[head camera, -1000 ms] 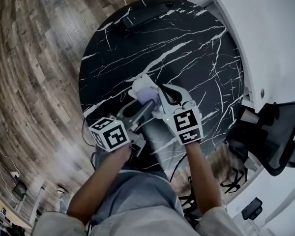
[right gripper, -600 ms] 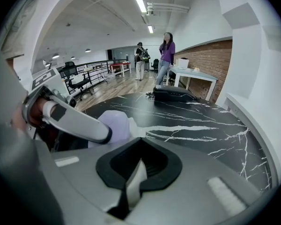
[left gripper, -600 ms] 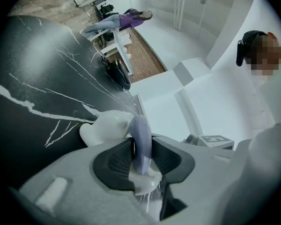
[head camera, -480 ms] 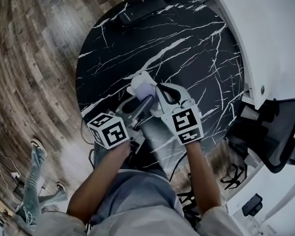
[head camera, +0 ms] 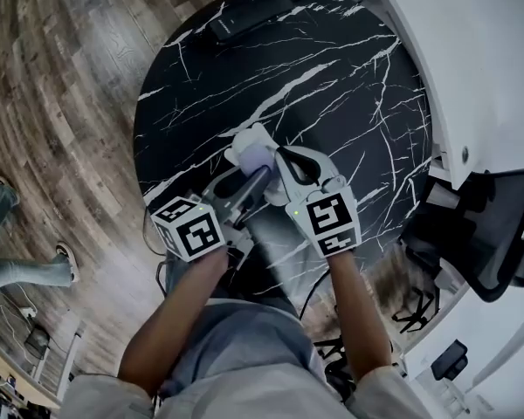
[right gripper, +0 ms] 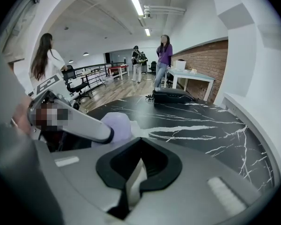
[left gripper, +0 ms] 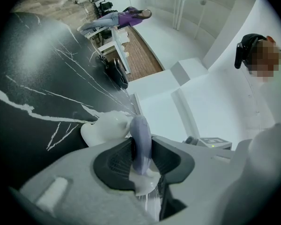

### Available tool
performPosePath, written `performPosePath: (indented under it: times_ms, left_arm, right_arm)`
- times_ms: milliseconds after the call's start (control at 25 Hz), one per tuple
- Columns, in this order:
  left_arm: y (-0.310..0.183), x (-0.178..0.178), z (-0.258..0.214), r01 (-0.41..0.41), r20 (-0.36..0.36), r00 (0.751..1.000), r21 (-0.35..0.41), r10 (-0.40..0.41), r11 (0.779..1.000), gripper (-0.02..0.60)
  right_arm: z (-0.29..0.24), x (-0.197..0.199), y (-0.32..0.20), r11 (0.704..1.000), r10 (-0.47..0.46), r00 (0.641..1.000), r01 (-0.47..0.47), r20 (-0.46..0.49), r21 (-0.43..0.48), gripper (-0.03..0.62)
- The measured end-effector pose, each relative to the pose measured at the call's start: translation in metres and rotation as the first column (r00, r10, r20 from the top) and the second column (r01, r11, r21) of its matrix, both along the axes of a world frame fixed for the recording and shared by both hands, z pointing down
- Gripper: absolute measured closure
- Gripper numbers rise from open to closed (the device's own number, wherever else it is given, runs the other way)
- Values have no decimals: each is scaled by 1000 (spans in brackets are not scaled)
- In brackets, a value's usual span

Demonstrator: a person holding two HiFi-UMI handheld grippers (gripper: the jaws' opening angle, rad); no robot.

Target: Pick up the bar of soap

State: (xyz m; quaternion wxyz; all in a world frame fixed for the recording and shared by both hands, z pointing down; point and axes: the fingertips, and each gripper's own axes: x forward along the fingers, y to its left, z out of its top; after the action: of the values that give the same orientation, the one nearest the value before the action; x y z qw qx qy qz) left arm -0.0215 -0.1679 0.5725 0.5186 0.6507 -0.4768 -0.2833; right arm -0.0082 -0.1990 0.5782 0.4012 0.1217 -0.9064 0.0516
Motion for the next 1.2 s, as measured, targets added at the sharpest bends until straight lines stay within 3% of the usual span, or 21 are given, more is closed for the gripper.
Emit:
performPosePath:
  times_ms: [1200]
  left_arm:
    - [4,1,-52,-57,88,995,77,50,995,474]
  right_arm:
    - [-61,6,10,994,68,989,-78,133,73,594]
